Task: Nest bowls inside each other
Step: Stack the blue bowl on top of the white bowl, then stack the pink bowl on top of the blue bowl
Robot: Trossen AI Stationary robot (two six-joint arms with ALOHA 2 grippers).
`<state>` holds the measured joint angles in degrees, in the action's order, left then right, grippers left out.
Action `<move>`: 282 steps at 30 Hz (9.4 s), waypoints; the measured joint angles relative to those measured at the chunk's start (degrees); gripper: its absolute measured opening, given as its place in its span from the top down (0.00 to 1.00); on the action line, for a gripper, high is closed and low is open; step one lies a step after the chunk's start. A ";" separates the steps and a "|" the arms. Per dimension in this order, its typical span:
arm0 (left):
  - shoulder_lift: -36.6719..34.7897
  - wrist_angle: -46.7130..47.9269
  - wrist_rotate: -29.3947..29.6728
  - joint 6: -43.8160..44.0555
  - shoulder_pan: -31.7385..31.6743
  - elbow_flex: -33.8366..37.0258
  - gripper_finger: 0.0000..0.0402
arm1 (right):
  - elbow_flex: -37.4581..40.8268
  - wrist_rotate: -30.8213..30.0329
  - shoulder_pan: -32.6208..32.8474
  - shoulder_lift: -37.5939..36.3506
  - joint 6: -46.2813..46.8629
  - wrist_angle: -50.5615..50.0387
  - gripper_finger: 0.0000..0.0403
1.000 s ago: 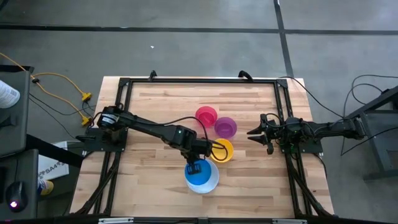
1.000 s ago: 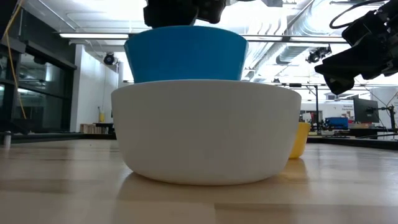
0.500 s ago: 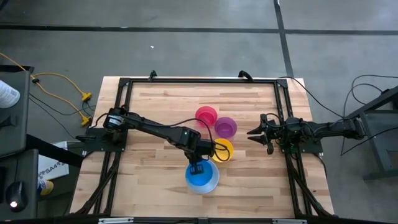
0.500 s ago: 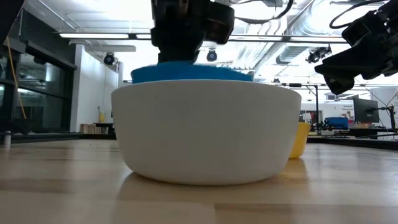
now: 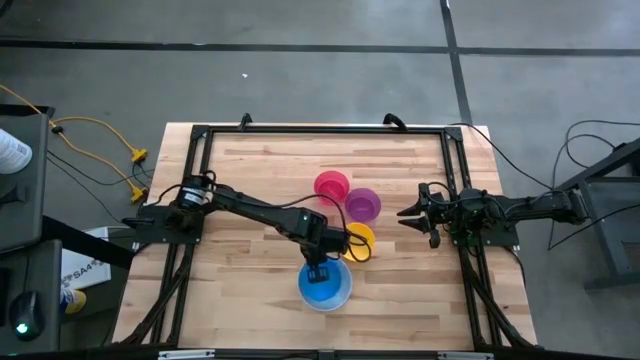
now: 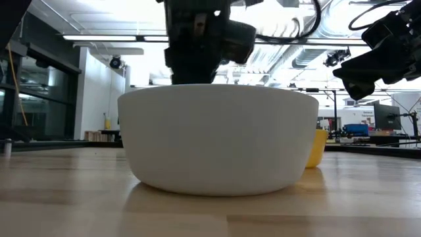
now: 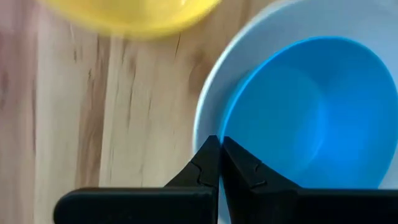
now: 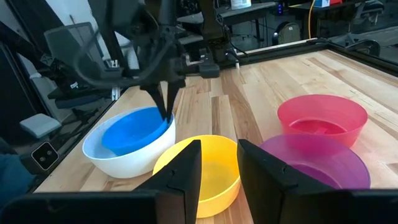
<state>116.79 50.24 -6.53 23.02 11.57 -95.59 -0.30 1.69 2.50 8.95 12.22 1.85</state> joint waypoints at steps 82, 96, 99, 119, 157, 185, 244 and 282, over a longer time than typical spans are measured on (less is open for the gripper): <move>-1.01 3.99 -1.64 -7.58 -26.09 -12.17 0.90 | -0.02 -0.07 0.00 0.00 -0.01 0.02 0.76; 0.70 10.54 3.91 2.39 -26.97 -12.07 0.90 | -0.01 -0.04 0.01 -0.02 -0.01 0.04 0.76; 0.96 9.72 5.52 3.84 -26.97 -12.06 0.90 | 0.00 -0.04 0.01 -0.01 0.00 0.04 0.76; 1.22 14.50 6.24 9.92 -26.82 -11.85 0.90 | -0.01 -0.04 0.00 -0.01 0.00 0.04 0.76; 5.22 11.93 9.47 17.85 -29.64 -10.24 0.71 | -0.02 -0.07 0.02 -0.02 -0.01 0.04 0.76; 5.27 7.83 8.45 15.66 -31.45 -7.26 0.71 | 0.00 -0.07 0.00 -0.02 0.00 0.04 0.76; 5.20 8.98 4.38 15.70 -32.94 -7.23 0.71 | 0.00 -0.07 0.02 0.00 -0.01 0.04 0.76; 5.20 5.27 3.20 15.20 -32.54 -4.81 0.90 | -0.02 -0.07 0.00 0.00 0.01 0.04 0.76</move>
<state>121.99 55.51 -3.33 38.22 -20.97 -100.40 -0.31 1.63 2.51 8.95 12.23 1.89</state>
